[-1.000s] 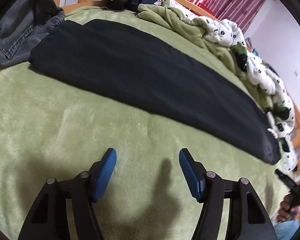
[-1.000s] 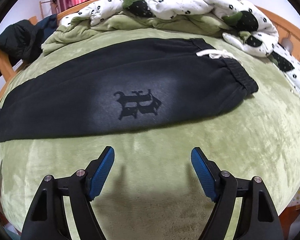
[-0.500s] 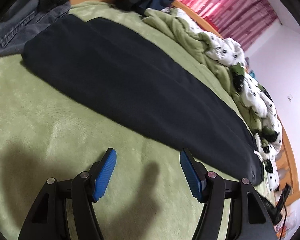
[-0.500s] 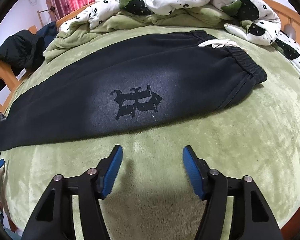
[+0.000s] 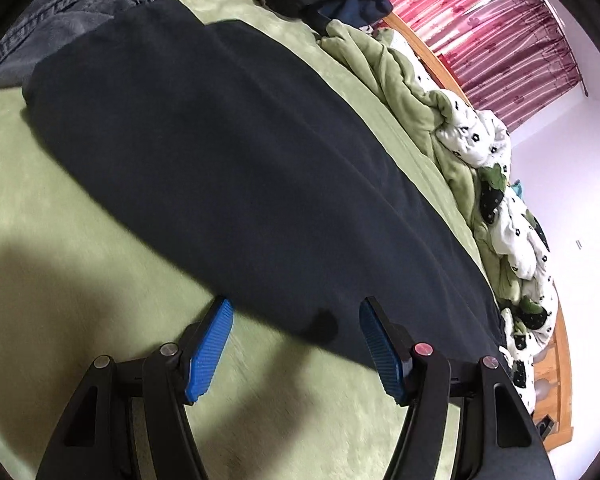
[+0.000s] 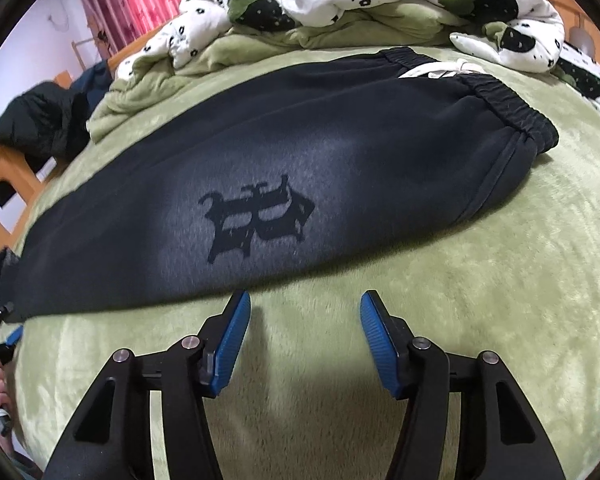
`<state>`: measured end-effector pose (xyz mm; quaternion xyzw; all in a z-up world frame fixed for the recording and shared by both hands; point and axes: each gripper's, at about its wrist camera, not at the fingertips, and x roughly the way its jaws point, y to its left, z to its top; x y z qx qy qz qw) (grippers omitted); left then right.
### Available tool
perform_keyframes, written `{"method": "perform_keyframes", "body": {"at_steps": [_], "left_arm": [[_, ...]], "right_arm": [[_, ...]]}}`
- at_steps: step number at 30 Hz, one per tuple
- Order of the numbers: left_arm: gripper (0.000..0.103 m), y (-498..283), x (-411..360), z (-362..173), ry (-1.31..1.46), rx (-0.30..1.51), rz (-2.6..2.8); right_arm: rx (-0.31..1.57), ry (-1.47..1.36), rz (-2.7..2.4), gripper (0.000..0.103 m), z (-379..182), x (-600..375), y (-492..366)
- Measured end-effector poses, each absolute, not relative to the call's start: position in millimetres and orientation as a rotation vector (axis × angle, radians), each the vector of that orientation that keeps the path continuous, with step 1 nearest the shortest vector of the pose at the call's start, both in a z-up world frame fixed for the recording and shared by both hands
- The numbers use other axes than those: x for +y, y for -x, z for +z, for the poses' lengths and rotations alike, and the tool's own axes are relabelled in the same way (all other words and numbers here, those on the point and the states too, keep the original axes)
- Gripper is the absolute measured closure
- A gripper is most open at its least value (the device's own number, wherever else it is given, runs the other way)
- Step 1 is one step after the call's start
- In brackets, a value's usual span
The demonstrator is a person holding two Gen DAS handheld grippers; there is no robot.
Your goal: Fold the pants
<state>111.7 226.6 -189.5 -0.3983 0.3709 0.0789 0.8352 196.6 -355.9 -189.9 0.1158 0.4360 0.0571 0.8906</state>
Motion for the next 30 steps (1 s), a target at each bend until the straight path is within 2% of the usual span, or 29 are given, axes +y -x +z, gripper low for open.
{"method": "perform_keyframes", "body": {"at_steps": [7,10,11,12,13,14,16,19,26,30], "left_arm": [[0.042,-133,225,-184,0.775,0.799,0.249],[0.066,-137,226,-182,0.742,0.810,0.311],[0.081,-137,228,-181,0.727,0.809,0.333],[0.087,-136,230,-179,0.718,0.805,0.339],[0.088,-135,232,-175,0.717,0.798,0.326],[0.090,-134,233,-170,0.718,0.787,0.317],[0.091,-133,234,-158,0.712,0.766,0.310],[0.091,-142,233,-131,0.675,0.731,0.288],[0.091,-196,226,-79,0.504,0.658,0.285],[0.091,-246,225,-76,0.397,0.661,0.310]], "right_arm": [[0.900,-0.382,0.126,0.045,-189,-373,-221],[0.902,-0.463,0.131,0.045,-195,-380,-234],[0.905,-0.490,0.128,0.046,-197,-383,-238],[0.899,-0.519,0.121,0.059,-197,-386,-242],[0.888,-0.540,0.104,0.079,-195,-390,-245],[0.884,-0.543,0.088,0.082,-194,-392,-247],[0.899,-0.558,0.093,0.087,-188,-395,-255],[0.866,-0.503,0.093,0.089,-169,-387,-258],[0.721,-0.298,0.147,0.090,-92,-355,-298],[0.701,-0.237,0.149,0.090,-80,-343,-340]]}}
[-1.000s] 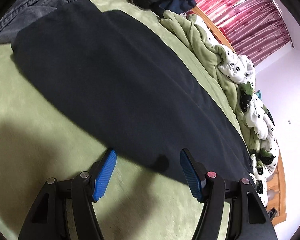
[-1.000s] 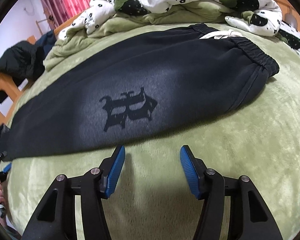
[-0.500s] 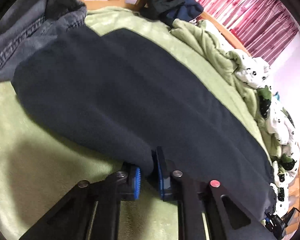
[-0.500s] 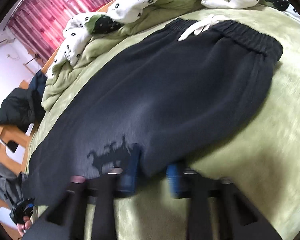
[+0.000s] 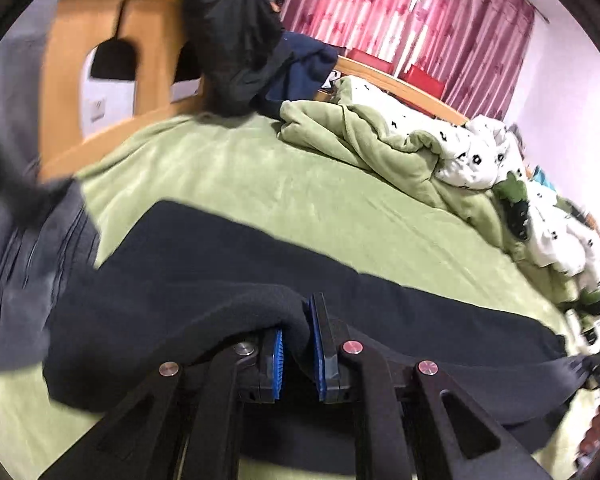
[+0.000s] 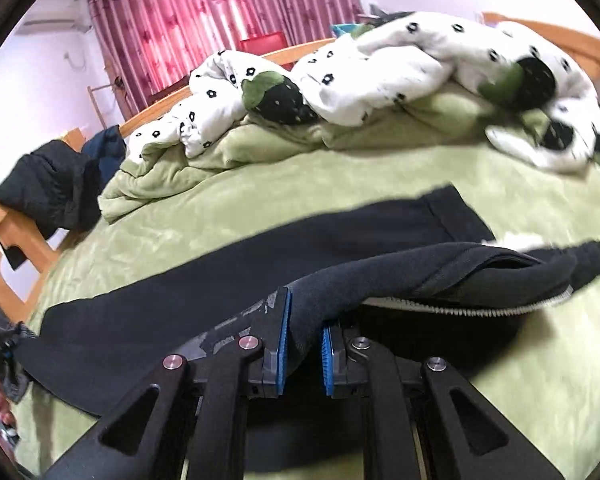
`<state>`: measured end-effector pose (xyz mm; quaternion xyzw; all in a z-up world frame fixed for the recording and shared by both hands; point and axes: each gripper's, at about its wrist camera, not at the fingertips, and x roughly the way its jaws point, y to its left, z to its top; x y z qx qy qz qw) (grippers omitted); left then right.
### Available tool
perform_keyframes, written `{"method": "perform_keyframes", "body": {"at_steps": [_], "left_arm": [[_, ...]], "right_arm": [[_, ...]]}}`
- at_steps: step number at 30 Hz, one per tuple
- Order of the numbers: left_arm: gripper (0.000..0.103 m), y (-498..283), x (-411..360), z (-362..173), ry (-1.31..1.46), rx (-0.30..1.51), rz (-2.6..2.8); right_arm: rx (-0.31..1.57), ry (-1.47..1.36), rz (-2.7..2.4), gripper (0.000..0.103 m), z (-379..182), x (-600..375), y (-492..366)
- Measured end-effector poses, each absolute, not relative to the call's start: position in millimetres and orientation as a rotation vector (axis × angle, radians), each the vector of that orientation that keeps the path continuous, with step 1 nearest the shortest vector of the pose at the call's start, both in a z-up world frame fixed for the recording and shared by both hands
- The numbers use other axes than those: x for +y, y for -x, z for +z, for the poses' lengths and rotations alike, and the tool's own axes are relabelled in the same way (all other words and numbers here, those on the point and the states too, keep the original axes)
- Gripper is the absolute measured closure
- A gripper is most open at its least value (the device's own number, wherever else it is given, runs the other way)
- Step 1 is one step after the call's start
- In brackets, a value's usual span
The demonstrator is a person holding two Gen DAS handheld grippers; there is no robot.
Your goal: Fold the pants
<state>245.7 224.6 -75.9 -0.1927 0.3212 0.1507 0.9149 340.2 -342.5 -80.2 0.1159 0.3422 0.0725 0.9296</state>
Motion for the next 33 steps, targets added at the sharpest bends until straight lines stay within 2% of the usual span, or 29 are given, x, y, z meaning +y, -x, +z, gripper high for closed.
{"method": "perform_keyframes", "body": {"at_steps": [5,10,11,13,14,15,17,18,19,21,27,33], "left_arm": [[0.091,-297,227,-93,0.378,0.696,0.342],[0.091,-333,225,-127,0.366,0.775,0.388],[0.087,-335,224,-132,0.356,0.789,0.393],[0.071,-336,216,-140,0.325,0.825,0.381],[0.057,-334,211,-142,0.312,0.851,0.366],[0.050,-327,204,-142,0.296,0.869,0.351],[0.049,-311,194,-137,0.280,0.855,0.330],[0.047,-295,187,-133,0.277,0.842,0.308],[0.045,-285,184,-131,0.280,0.840,0.291],[0.044,-260,177,-129,0.318,0.837,0.243],[0.044,-183,181,-150,0.543,0.875,0.137],[0.045,-155,188,-173,0.636,0.913,0.165]], "right_arm": [[0.702,-0.192,0.115,0.090,-88,-322,-399],[0.745,-0.148,0.064,0.086,-119,-304,-434],[0.758,-0.124,0.048,0.085,-127,-299,-440],[0.780,-0.078,0.025,0.075,-140,-293,-443],[0.799,-0.056,0.018,0.073,-146,-291,-443],[0.827,-0.035,0.017,0.072,-151,-289,-440],[0.844,-0.018,0.026,0.071,-155,-290,-427],[0.843,-0.006,0.033,0.067,-154,-291,-414],[0.839,0.003,0.035,0.057,-152,-293,-404],[0.841,0.022,0.034,0.046,-148,-297,-379],[0.893,-0.005,0.040,0.046,-157,-322,-297],[0.952,-0.181,0.046,0.046,-178,-361,-250]]}}
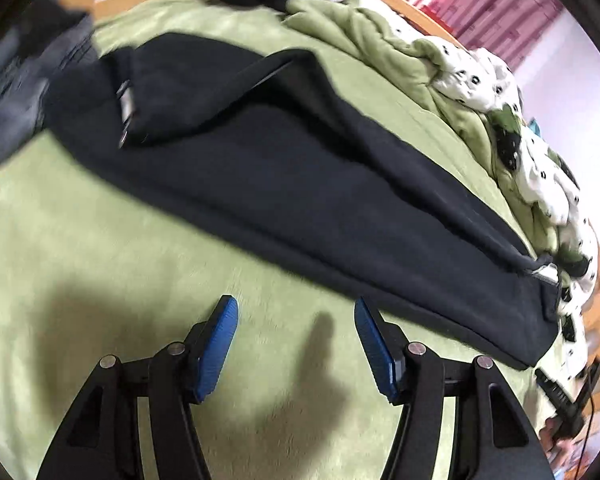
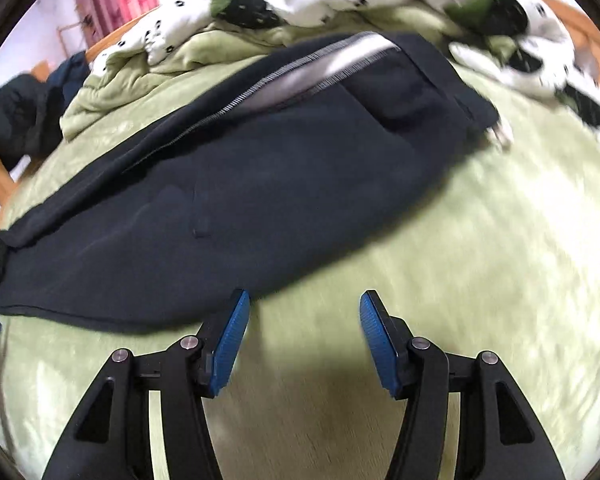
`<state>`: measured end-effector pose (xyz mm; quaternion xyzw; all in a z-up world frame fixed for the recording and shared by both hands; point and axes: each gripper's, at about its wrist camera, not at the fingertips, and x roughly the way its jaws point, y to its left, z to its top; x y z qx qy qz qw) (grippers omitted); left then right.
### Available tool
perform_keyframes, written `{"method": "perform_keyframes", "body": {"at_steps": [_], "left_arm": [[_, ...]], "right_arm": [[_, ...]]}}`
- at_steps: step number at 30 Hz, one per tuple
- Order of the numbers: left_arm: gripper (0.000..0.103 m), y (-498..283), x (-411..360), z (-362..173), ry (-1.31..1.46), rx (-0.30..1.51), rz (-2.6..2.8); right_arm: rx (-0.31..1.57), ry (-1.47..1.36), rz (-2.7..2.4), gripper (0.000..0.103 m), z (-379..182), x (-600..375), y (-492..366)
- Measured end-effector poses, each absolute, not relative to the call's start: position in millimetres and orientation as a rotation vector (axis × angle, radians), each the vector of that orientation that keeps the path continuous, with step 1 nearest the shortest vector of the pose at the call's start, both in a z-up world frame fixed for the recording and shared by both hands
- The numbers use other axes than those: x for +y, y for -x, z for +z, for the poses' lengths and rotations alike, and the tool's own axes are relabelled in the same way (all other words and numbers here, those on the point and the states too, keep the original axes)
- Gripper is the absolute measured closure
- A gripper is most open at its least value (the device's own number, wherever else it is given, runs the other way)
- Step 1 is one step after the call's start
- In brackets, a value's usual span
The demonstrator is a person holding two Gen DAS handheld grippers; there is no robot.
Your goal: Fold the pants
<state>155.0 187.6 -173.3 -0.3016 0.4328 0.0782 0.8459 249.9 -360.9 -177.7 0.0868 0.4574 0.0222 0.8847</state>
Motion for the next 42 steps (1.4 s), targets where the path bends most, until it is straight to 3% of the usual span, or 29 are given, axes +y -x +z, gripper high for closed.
{"method": "perform_keyframes", "body": {"at_steps": [12,20,21,22,23,24,25,29,35,42], "left_arm": [[0.044,-184,223,-194,0.861,0.782,0.134],[0.048,-231,232,-195,0.829,0.784,0.211],[0.060,-233,232,-194,0.817,0.783,0.228],[0.074,-235,229,-192,0.774,0.786,0.256],[0.087,-237,228,-189,0.735,0.794,0.278],[0.090,-234,226,-187,0.721,0.791,0.267],[0.091,-228,226,-182,0.727,0.774,0.253],[0.093,-202,224,-161,0.750,0.765,0.207],[0.093,-128,175,-132,0.612,0.833,0.149],[0.092,-36,116,-138,0.536,0.913,0.093]], "right_arm": [[0.913,-0.388,0.101,0.046,-185,-371,-284],[0.879,-0.451,0.044,0.046,-197,-373,-343],[0.876,-0.449,0.027,0.052,-197,-373,-351],[0.874,-0.439,0.000,0.068,-196,-372,-357],[0.874,-0.420,-0.035,0.077,-195,-369,-362],[0.867,-0.402,-0.062,0.087,-193,-367,-365],[0.839,-0.401,-0.075,0.091,-190,-368,-363],[0.731,-0.431,-0.060,0.093,-163,-376,-334],[0.748,-0.493,-0.058,0.094,-141,-412,-277],[0.795,-0.412,-0.042,0.094,-136,-472,-171]]}}
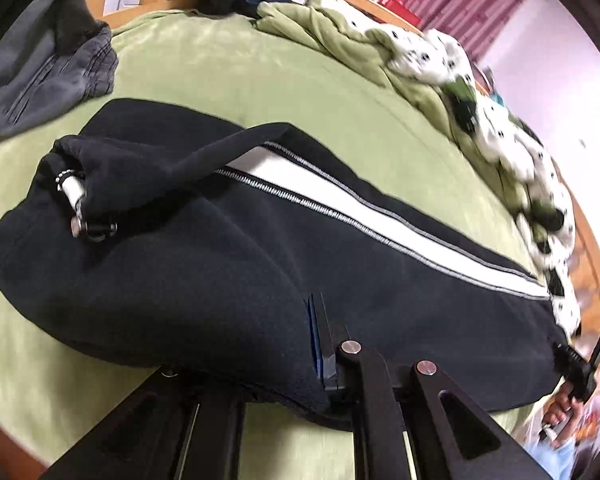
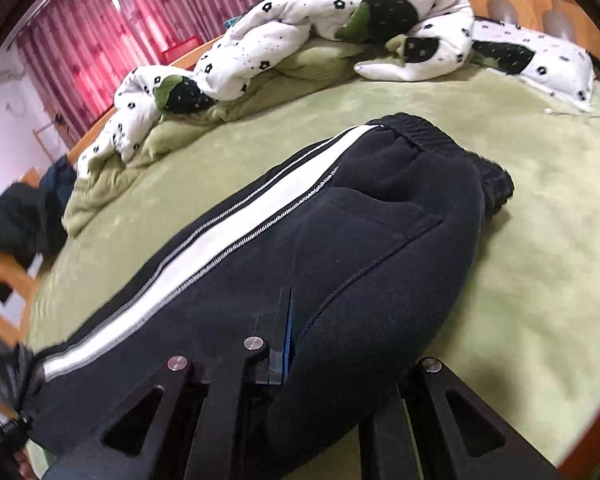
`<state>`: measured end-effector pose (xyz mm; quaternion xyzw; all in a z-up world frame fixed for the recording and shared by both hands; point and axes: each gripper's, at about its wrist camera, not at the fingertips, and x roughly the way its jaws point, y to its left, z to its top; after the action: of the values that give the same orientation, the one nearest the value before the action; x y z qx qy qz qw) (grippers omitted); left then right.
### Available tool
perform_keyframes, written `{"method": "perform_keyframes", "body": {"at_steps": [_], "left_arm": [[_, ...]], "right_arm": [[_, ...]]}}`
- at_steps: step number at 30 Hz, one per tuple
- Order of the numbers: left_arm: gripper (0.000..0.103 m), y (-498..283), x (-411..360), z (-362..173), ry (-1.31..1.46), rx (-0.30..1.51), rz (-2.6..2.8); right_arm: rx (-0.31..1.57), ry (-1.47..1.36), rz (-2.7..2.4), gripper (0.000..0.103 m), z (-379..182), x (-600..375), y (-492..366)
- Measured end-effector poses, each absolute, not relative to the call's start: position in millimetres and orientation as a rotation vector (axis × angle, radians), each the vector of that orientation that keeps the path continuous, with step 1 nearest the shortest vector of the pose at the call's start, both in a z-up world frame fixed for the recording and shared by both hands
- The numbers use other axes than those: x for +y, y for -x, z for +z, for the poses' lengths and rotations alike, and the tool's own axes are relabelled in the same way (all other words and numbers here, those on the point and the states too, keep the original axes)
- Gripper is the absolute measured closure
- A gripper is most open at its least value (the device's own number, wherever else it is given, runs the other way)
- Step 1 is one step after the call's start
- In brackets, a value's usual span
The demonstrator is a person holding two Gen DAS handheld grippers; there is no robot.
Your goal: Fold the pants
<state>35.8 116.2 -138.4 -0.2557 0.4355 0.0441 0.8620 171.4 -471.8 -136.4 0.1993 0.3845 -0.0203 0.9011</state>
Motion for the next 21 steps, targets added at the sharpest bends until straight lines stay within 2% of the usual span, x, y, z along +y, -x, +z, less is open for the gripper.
{"method": "perform_keyframes", "body": {"at_steps": [7,9,11,12,14,15,17,19,21], "left_arm": [[0.088,-18,88,-153,0.472,0.969,0.157],[0.075,-19,88,-159,0.473,1.016,0.171],[0.065,-12,85,-157,0.442,1.035,0.167],[0.054,-6,85,-153,0.405,1.031,0.171],[0.042,4,85,-150,0.350,1.033,0.187],[0.042,11,87,-147,0.323,1.028,0.196],[0.037,22,87,-144,0.308,1.015,0.200],[0.035,32,90,-143,0.315,0.995,0.215],[0.035,37,92,-140,0.335,0.970,0.220]], "right_arm": [[0.823,-0.353,-0.016,0.092,-152,-511,-102],[0.880,-0.345,-0.007,0.091,-168,-513,-103],[0.903,-0.330,0.002,0.086,-174,-515,-99],[0.894,-0.330,0.011,0.082,-174,-519,-93],[0.853,-0.352,0.019,0.064,-170,-533,-75],[0.839,-0.350,0.003,0.057,-167,-541,-67],[0.805,-0.342,-0.038,0.055,-160,-556,-58],[0.772,-0.381,-0.079,0.046,-154,-580,-56],[0.754,-0.452,-0.104,0.044,-153,-600,-63]]}}
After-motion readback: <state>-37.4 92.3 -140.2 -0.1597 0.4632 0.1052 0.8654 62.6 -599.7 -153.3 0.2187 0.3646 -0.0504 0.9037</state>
